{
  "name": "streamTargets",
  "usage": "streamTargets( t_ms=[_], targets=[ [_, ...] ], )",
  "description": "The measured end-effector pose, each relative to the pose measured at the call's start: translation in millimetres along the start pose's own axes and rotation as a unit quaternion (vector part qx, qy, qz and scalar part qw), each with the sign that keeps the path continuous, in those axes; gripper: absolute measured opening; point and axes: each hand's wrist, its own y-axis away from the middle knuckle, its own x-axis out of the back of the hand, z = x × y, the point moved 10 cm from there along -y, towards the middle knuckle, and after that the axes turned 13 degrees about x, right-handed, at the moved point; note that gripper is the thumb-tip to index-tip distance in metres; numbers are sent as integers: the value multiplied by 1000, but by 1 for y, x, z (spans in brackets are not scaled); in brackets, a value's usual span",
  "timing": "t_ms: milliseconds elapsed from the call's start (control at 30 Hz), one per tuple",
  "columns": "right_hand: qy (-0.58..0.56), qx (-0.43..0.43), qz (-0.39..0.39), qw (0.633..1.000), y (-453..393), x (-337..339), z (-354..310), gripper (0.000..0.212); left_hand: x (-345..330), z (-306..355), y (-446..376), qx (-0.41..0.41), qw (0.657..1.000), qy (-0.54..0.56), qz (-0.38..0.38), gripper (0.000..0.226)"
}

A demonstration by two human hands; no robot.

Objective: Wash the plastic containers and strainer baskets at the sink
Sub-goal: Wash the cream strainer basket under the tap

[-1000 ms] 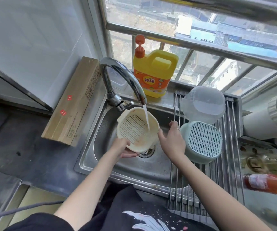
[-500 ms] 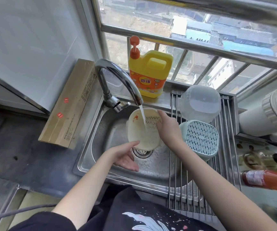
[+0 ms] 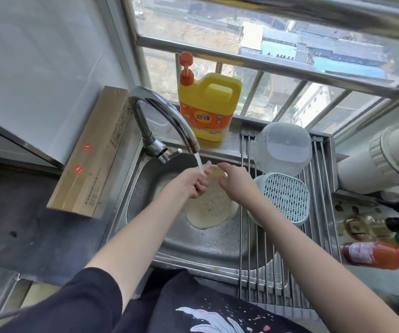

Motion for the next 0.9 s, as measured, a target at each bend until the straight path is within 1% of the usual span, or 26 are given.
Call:
streamTargets(
  t_ms=[67,100,133,167,200,233,267,300,333,367,400,433,467,500,533,567,600,633,667,700,733,767,800,833,867,900],
  targets=[
    [-3,-8,-1,1000,2,3,6,44,-2,7,1,-35,995,-86,49,41],
    [-8,-13,-2,1000,4,4,8,44,-3,13,2,-67,983,-150,83,39],
    [-14,-17,-2,1000,5,5,11,43,-3,19,5,-102,963,-218,121,37],
    [-20,-18,-2,1000,6,6,13,43,-2,26,9,-139,931,-294,168,40],
    [-22,-17,-4,1000,6,7,15,44,0,33,14,-176,878,-385,221,46],
    [-23,-13,-7,1000,5,8,16,44,-1,39,19,-214,802,-489,268,50],
    [-24,-9,-11,1000,4,10,16,44,-5,40,19,-253,707,-594,289,47],
    [-26,-8,-14,1000,2,12,17,45,-13,35,18,-293,588,-698,286,41],
    [-24,-9,-16,1000,0,14,17,46,-19,22,15,-324,464,-782,261,36],
    [-18,-9,-18,1000,-4,18,17,49,-16,3,6,-332,356,-845,220,40],
    [-9,-5,-23,1000,-7,21,15,50,-7,-14,-1,-321,280,-884,191,49],
    [0,-1,-32,999,-11,22,12,50,5,-23,-8,-304,235,-904,189,57],
    [8,8,-42,999,-15,22,8,50,15,-26,-12,-284,218,-911,204,65],
    [12,19,-51,998,-17,21,2,50,22,-26,-15,-256,221,-914,222,73],
    [20,33,-61,997,-19,17,-4,51,25,-27,-17,-232,245,-913,231,79],
    [33,49,-76,995,-20,11,-11,51,22,-31,-16,-215,272,-910,228,81],
    [49,67,-94,992,-20,5,-17,51,16,-37,-17,-203,318,-902,208,81],
    [65,83,-108,989,-20,-1,-22,51,12,-46,-17,-187,375,-891,175,81],
    [80,90,-111,986,-20,-4,-22,51,8,-56,-17,-166,417,-883,140,81],
    [93,88,-102,987,-20,-2,-20,52,7,-64,-17,-154,427,-883,118,84],
    [103,82,-82,988,-21,3,-16,53,8,-65,-15,-155,410,-890,124,87],
    [111,77,-62,989,-23,7,-13,54,12,-59,-15,-168,375,-898,158,88],
    [115,75,-51,989,-23,10,-12,54,16,-49,-11,-184,335,-899,213,87],
    [118,76,-52,989,-25,9,-13,53,20,-37,-6,-195,292,-896,271,82],
    [121,82,-60,987,-26,6,-16,51,23,-28,-2,-197,255,-894,312,75],
    [121,87,-66,987,-27,4,-19,50,23,-24,0,-194,243,-891,332,72]
  ],
)
